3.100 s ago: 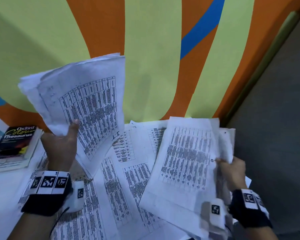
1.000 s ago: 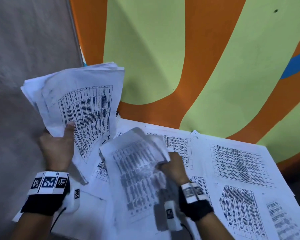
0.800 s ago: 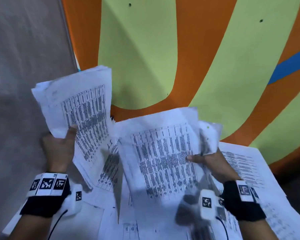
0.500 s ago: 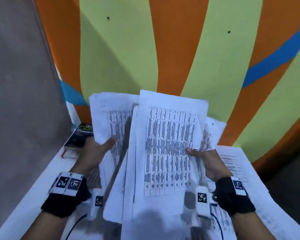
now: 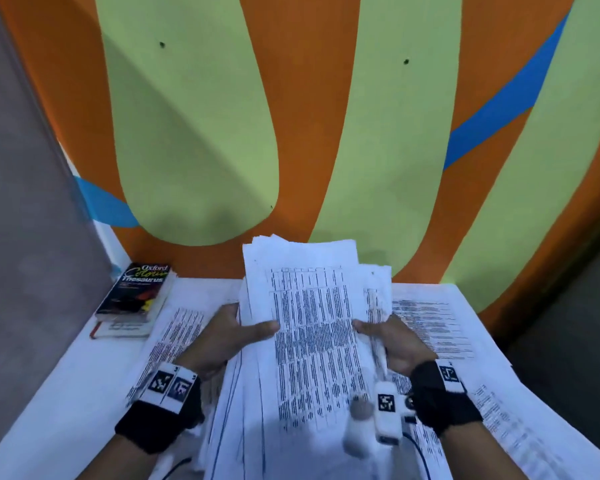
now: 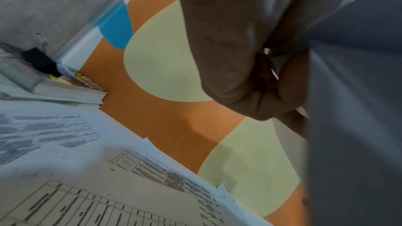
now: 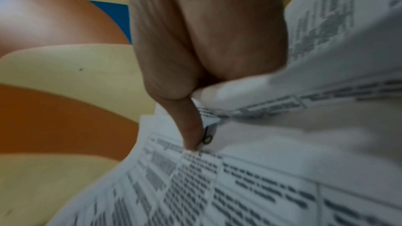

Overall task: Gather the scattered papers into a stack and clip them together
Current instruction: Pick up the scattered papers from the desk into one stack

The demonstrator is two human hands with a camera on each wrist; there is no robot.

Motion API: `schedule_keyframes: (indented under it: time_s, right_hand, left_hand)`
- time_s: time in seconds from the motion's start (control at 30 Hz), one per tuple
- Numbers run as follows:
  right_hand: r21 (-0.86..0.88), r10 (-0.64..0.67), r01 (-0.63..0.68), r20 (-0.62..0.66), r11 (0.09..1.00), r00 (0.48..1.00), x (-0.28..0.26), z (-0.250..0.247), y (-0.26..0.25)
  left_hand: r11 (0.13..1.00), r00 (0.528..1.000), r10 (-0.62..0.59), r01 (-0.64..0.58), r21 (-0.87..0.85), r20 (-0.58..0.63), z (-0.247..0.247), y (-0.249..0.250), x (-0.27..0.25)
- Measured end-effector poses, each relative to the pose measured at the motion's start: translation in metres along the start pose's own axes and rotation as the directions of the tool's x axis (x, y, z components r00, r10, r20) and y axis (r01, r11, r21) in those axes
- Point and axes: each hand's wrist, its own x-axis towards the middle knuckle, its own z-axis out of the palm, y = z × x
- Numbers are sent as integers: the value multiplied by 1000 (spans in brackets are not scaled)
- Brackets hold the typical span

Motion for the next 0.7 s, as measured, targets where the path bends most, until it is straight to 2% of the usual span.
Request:
schedule_keyframes:
  time_s: [0.07, 0.13, 0.23, 0.27, 0.33, 0.4, 0.47, 0.6, 0.7]
  right_hand:
    - [-126, -146, 132, -116, 983, 982, 4, 4, -2]
    - [-194, -343, 305, -216, 933, 914, 4, 8, -12]
    - [-204, -582, 549, -177, 811, 794, -10, 15, -37]
    - [-210, -617, 586, -145, 783, 773, -16, 14, -46]
    - [-217, -612, 588, -61, 779, 788, -26, 10, -57]
    - [-228, -544, 531, 9, 816, 839, -31, 6, -59]
    - [-289, -497, 490, 56, 822, 866, -33, 2, -57]
    - [-328, -501, 490, 59, 807, 864, -31, 2, -55]
    - [-362, -512, 503, 79, 785, 855, -25, 11, -59]
  left_hand:
    - [998, 998, 51, -49, 39, -49, 1, 1, 3]
    - [989, 984, 126, -116, 87, -124, 1, 8, 7]
    - [959, 948, 259, -229, 166, -187, 4, 29, 8]
    - [947, 928, 303, -268, 177, -216, 4, 31, 11]
    - [934, 902, 334, -277, 226, -275, 7, 38, 11]
    - [948, 896, 314, -278, 153, -314, 10, 35, 12]
    - [955, 894, 297, -286, 85, -335, 19, 28, 14]
    - [944, 880, 323, -328, 46, -349, 23, 25, 17]
    - [951, 896, 303, -308, 37, -324, 22, 18, 31]
